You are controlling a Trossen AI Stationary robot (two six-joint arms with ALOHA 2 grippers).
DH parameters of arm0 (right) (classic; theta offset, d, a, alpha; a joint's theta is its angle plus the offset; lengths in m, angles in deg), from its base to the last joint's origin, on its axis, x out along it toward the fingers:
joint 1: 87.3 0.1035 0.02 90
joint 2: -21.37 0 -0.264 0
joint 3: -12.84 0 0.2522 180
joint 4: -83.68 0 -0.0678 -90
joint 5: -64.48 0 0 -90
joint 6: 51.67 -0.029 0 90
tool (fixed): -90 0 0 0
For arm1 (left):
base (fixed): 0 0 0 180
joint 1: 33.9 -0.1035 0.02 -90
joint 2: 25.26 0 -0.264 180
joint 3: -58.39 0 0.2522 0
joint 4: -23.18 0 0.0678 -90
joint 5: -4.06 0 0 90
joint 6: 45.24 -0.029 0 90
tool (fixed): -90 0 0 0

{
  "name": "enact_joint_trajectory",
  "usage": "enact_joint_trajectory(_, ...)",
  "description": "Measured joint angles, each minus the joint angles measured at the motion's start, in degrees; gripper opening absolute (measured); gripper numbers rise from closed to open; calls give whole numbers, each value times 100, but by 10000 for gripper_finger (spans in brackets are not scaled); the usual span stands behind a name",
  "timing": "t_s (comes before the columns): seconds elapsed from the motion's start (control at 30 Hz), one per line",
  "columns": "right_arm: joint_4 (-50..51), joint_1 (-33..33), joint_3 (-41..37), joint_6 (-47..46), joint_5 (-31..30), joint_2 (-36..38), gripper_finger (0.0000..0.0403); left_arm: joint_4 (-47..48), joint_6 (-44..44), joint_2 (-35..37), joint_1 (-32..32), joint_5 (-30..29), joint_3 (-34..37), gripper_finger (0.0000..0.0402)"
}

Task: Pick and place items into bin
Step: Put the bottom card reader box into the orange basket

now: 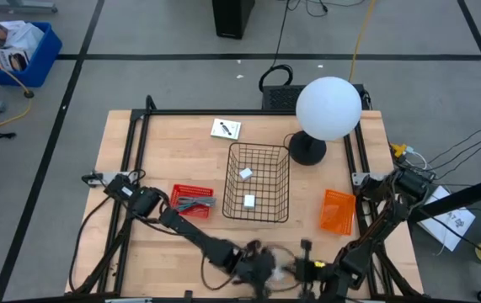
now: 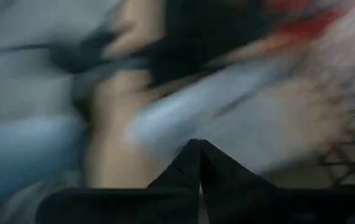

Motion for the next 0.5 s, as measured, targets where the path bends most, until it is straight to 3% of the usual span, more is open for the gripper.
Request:
enact_joint_trajectory(0.1,-45,18,-61,252,340,-86,0,-145,-115,-3,-147,-338,4,13)
enact_joint_trajectory(0.27,-103,-32,-47,227,170,-28,0,-25,-12,-7,-66,96,10,7)
enact_joint_trajectory(0.5,428,56,-55,-62,461,106,0,-183,-61,-16,-96,89,14,14)
